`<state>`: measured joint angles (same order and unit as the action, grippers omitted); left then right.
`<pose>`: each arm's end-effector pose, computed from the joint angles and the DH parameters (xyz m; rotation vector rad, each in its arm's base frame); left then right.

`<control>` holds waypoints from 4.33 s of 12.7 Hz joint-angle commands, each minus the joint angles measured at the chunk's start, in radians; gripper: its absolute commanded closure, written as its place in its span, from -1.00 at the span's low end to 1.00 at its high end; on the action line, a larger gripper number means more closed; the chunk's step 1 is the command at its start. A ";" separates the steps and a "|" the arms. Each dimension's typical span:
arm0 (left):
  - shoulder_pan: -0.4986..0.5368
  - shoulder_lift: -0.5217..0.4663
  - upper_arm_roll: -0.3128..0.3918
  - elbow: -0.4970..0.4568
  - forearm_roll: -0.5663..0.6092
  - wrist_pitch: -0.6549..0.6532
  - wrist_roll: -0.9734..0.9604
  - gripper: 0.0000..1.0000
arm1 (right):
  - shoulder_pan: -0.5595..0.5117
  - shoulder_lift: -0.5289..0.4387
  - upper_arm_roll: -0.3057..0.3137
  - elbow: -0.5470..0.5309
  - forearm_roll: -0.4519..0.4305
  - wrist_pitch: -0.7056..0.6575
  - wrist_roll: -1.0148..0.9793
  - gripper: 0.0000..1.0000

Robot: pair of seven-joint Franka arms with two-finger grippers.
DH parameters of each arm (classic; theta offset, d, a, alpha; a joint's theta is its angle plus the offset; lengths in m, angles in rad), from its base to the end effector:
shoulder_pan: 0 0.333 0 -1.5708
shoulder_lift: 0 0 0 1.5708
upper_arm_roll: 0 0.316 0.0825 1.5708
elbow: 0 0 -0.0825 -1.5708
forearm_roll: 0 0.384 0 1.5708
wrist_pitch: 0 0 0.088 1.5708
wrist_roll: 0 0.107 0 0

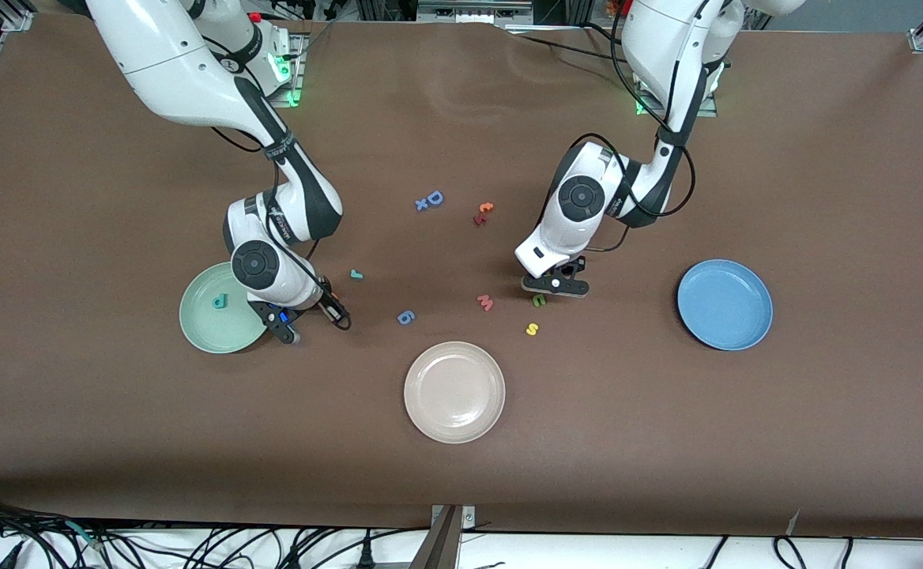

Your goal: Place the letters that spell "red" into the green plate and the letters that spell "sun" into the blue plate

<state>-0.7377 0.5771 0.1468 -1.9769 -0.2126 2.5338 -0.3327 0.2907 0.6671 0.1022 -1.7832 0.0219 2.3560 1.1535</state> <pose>0.5067 -0.3390 0.1738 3.1048 -0.1645 -0.0399 0.5989 0.2441 0.1741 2.8842 -1.2121 -0.1887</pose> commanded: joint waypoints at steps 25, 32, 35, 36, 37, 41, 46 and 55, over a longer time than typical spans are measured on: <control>0.429 -0.085 0.227 0.107 -0.004 -0.446 0.951 0.95 | -0.045 -0.040 -0.240 -0.030 0.010 -0.143 -0.491 0.66; 0.475 -0.051 0.224 0.107 -0.007 -0.481 0.965 -1.00 | -0.042 -0.156 -0.159 -0.019 0.010 -0.283 -0.338 -0.87; 0.466 -0.059 0.221 0.119 -0.018 -0.490 0.936 -1.00 | -0.036 -0.158 -0.033 -0.009 0.012 -0.230 -0.099 -0.85; 0.465 -0.060 0.217 0.133 -0.018 -0.495 0.910 -1.00 | -0.033 -0.143 -0.006 -0.009 0.013 -0.184 -0.042 -0.85; 0.466 -0.065 0.205 0.138 -0.021 -0.498 0.893 -1.00 | -0.028 -0.118 0.020 -0.010 0.015 -0.137 0.003 -0.84; 0.460 -0.069 0.125 0.188 -0.057 -0.494 0.764 -1.00 | 0.018 -0.047 0.037 -0.021 0.015 -0.017 0.104 -0.77; 0.335 -0.034 0.079 0.237 -0.059 -0.452 0.467 -1.00 | 0.056 -0.047 0.051 -0.047 0.015 0.002 0.163 -0.77; 0.114 0.038 0.060 0.242 -0.088 -0.285 0.040 -1.00 | 0.056 -0.066 0.051 -0.125 0.013 0.051 0.155 -0.26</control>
<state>-0.5862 0.5843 0.2066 -1.7578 -0.2500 2.2141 -0.2281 0.3469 0.6290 0.1516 -1.8677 0.0262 2.3954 1.3028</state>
